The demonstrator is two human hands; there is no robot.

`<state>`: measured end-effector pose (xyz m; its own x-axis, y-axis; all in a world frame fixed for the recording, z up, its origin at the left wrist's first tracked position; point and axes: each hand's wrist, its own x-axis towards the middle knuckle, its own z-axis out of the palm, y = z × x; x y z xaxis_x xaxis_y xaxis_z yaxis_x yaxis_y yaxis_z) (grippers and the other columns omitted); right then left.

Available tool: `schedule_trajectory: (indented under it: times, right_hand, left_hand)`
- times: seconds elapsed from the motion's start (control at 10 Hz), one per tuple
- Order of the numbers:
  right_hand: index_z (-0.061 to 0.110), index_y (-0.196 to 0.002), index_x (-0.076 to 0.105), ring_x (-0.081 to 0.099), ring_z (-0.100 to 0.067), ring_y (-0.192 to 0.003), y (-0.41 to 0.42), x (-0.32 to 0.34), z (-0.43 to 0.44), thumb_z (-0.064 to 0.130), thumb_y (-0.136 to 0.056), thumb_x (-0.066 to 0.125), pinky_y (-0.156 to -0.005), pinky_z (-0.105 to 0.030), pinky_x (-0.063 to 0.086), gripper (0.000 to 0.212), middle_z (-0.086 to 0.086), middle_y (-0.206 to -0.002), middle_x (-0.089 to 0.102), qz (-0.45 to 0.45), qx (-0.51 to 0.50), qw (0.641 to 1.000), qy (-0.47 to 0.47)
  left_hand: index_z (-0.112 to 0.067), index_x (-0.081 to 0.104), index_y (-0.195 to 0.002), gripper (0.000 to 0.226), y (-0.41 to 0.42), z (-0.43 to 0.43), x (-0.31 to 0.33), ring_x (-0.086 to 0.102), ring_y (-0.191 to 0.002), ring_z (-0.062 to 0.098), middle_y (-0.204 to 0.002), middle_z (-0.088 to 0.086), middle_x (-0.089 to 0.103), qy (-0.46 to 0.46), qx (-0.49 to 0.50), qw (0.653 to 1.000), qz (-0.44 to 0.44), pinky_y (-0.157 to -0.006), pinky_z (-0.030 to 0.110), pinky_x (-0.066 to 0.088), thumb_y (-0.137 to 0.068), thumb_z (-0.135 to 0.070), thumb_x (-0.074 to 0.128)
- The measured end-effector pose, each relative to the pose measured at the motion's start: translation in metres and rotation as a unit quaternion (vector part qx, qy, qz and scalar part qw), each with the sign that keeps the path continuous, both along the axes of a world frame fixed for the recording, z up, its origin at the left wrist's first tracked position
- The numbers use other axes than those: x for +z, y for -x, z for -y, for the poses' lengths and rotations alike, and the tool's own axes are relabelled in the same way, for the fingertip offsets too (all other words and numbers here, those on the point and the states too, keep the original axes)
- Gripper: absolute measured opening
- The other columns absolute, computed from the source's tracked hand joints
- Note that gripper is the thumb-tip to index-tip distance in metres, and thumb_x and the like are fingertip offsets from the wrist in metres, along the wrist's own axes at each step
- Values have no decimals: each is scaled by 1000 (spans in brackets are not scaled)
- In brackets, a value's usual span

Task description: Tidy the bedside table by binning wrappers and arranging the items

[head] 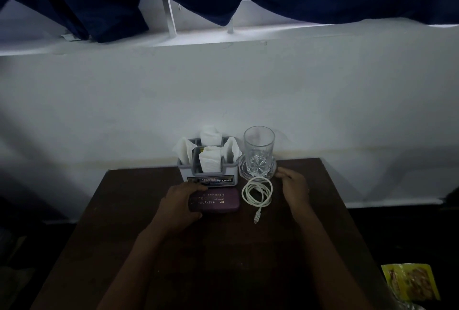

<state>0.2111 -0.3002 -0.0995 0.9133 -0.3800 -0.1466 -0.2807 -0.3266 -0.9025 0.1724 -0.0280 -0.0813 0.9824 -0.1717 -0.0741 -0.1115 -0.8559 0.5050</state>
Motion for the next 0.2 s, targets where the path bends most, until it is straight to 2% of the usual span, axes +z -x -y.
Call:
schedule_trajectory:
  times: [0.1,0.2]
  right_hand:
    - [0,-121,58,51,-31,-122,22,0,-10,-7,-85,42,-109,-45,34,40,-17,-125,61,55,-54,997,-15]
    - [-2,-127,51,48,-36,-122,49,-4,-24,-7,-83,48,-103,-46,36,44,-21,-130,54,63,-138,987,49]
  left_hand:
    - [-39,50,-126,59,15,6,3,40,-131,24,-136,-6,50,-17,35,998,48,-106,48,35,-70,-43,69]
    - [-26,48,-133,49,39,18,5,34,-135,22,-141,-2,45,-13,141,979,148,-111,46,29,-86,-32,60]
